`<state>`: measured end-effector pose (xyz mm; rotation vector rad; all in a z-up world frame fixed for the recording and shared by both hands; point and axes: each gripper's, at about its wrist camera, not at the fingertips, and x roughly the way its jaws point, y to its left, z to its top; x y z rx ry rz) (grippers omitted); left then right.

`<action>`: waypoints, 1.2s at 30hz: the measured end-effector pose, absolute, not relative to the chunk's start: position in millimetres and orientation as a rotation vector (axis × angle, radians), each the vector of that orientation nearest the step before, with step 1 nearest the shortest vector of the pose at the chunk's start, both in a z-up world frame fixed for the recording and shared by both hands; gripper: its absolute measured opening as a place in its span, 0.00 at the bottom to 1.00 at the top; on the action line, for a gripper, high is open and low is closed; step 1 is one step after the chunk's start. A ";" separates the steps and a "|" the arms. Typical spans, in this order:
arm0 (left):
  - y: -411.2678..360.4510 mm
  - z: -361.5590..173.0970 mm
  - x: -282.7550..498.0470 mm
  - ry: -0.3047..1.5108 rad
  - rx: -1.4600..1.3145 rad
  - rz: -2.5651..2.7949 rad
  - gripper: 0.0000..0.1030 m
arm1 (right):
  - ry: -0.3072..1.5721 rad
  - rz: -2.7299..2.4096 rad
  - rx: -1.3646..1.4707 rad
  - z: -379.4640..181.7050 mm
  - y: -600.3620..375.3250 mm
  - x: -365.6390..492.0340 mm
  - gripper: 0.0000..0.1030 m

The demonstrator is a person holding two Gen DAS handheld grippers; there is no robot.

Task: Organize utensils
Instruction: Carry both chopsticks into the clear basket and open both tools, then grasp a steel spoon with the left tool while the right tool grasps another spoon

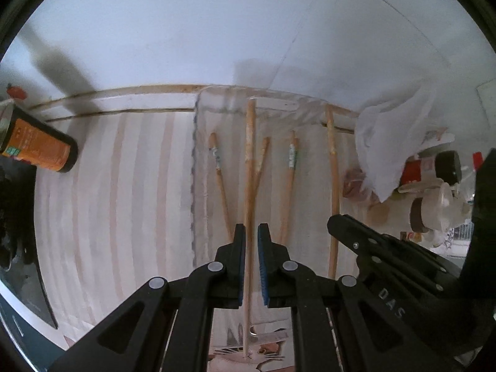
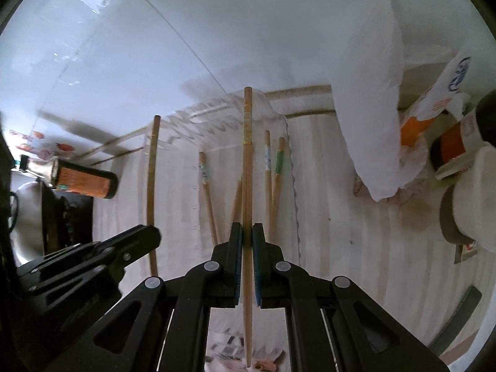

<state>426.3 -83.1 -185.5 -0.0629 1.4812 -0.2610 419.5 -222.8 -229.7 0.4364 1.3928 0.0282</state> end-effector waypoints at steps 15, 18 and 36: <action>-28.7 -123.4 366.0 1.157 0.054 -0.021 1.00 | 1.230 -0.087 0.352 -173.3 -236.8 366.2 0.51; -19.4 -116.9 345.3 1.114 0.074 -0.003 1.00 | 1.169 -0.087 0.348 -161.1 -238.5 339.0 0.57; 29.0 -275.0 212.0 1.433 0.014 0.046 0.87 | 1.415 -0.228 0.497 -290.0 -273.4 161.0 0.53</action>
